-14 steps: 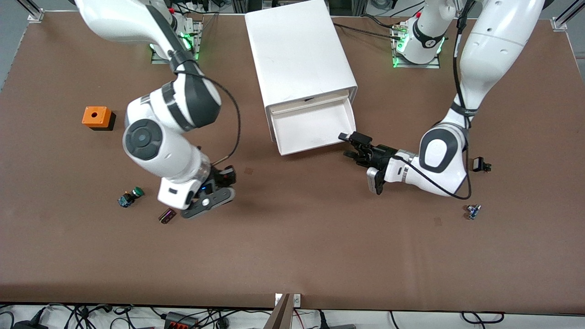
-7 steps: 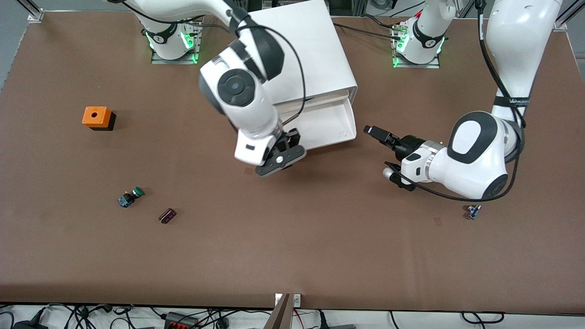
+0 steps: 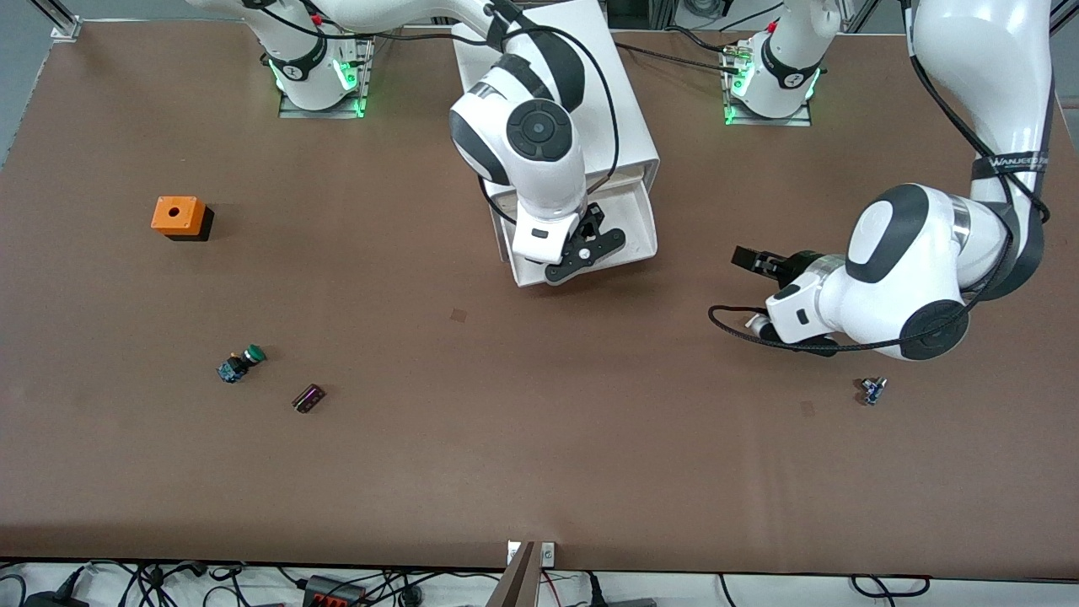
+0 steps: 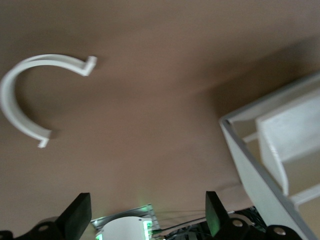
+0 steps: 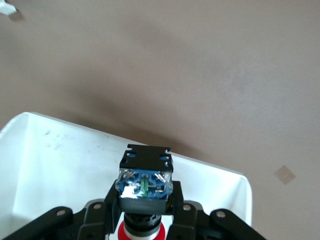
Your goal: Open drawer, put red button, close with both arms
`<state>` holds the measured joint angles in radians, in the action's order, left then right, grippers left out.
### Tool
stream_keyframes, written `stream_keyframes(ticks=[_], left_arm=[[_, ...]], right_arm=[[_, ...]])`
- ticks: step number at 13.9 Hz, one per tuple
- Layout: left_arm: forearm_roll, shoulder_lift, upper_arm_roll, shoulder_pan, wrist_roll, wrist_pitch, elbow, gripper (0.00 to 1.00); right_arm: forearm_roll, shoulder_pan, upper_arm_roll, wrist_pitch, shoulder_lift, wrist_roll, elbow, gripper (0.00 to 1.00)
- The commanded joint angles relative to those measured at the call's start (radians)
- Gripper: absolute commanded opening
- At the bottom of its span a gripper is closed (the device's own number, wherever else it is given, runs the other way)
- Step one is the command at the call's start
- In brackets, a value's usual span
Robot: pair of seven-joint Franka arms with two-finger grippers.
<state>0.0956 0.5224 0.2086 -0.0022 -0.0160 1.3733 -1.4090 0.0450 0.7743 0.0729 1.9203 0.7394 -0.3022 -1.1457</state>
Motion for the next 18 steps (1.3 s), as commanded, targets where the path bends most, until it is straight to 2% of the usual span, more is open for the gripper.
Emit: stream_keyframes(ticks=[1, 3, 7, 12, 13, 14, 15, 18], left_arm=[[-0.078, -0.004, -0.005, 0.039, -0.007, -0.005, 0.021, 1.0], [-0.103, 0.028, -0.006, 0.062, 0.013, 0.036, 0.056, 1.0], [-0.111, 0.057, -0.012, 0.109, 0.045, 0.101, 0.064, 1.0], [-0.112, 0.051, -0.012, 0.142, 0.027, 0.159, 0.064, 1.0], [-0.114, 0.051, -0.011, 0.14, 0.027, 0.159, 0.062, 1.0], [-0.108, 0.051, -0.009, 0.143, 0.027, 0.159, 0.062, 1.0], [-0.114, 0.051, -0.009, 0.146, 0.028, 0.159, 0.062, 1.0], [-0.119, 0.051, -0.003, 0.139, 0.028, 0.158, 0.061, 1.0]], right_arm=[[-0.013, 0.016, -0.007, -0.007, 0.023, -0.018, 0.02, 0.0], [-0.005, 0.016, -0.001, -0.006, 0.041, -0.024, 0.021, 0.0], [-0.005, 0.04, 0.001, -0.004, 0.069, -0.075, 0.035, 0.0], [-0.007, 0.062, -0.001, -0.034, 0.069, -0.084, 0.034, 0.0], [-0.007, 0.059, -0.001, -0.032, 0.069, -0.084, 0.034, 0.03], [-0.007, 0.059, -0.004, -0.03, 0.069, -0.083, 0.034, 0.73], [-0.005, 0.056, -0.004, -0.026, 0.067, -0.081, 0.035, 1.0], [-0.004, 0.045, -0.008, -0.037, 0.054, -0.098, 0.06, 1.0]])
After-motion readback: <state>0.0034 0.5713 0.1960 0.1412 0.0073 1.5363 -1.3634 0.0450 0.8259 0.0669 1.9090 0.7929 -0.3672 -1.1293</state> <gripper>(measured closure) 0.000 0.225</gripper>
